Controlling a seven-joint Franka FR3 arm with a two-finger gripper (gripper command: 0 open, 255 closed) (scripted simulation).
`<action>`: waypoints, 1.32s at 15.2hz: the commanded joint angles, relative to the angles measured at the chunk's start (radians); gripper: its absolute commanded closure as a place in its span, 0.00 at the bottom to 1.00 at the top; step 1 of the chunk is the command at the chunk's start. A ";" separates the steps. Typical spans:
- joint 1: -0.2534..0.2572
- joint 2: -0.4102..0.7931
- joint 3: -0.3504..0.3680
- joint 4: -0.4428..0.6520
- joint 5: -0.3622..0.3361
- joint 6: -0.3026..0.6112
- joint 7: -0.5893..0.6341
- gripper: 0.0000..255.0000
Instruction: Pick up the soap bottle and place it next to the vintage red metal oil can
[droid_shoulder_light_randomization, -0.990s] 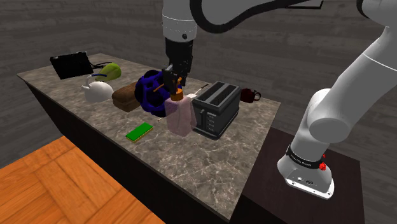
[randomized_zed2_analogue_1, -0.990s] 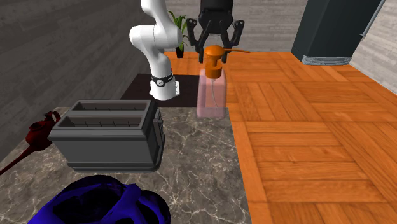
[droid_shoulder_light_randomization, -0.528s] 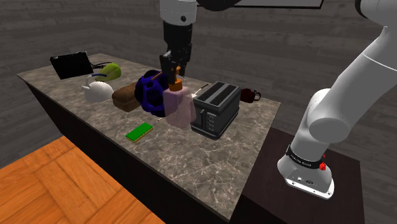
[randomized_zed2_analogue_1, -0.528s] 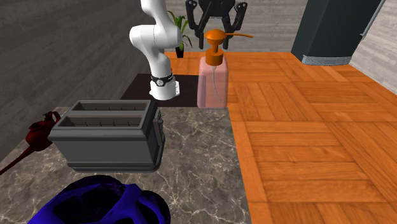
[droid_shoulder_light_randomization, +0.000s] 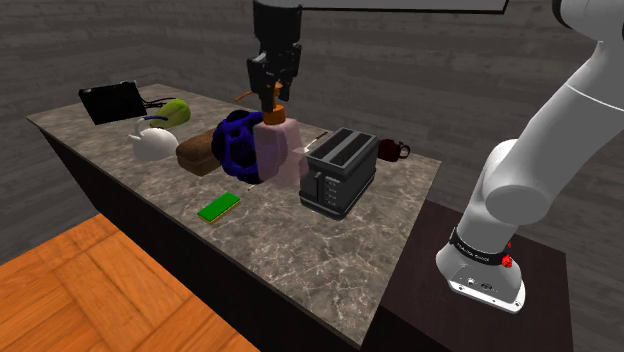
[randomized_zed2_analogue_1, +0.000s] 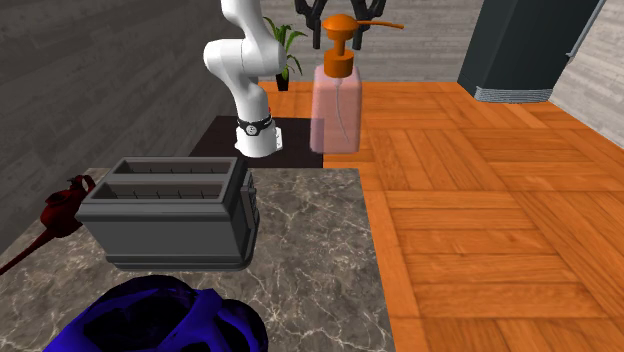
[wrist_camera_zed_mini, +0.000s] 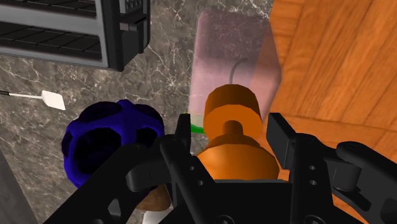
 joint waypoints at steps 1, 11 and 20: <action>-0.001 0.007 0.001 0.035 -0.003 -0.029 0.000 1.00; -0.077 0.012 -0.145 0.024 -0.004 -0.006 -0.219 1.00; -0.157 0.101 -0.266 0.105 -0.016 0.005 -0.417 1.00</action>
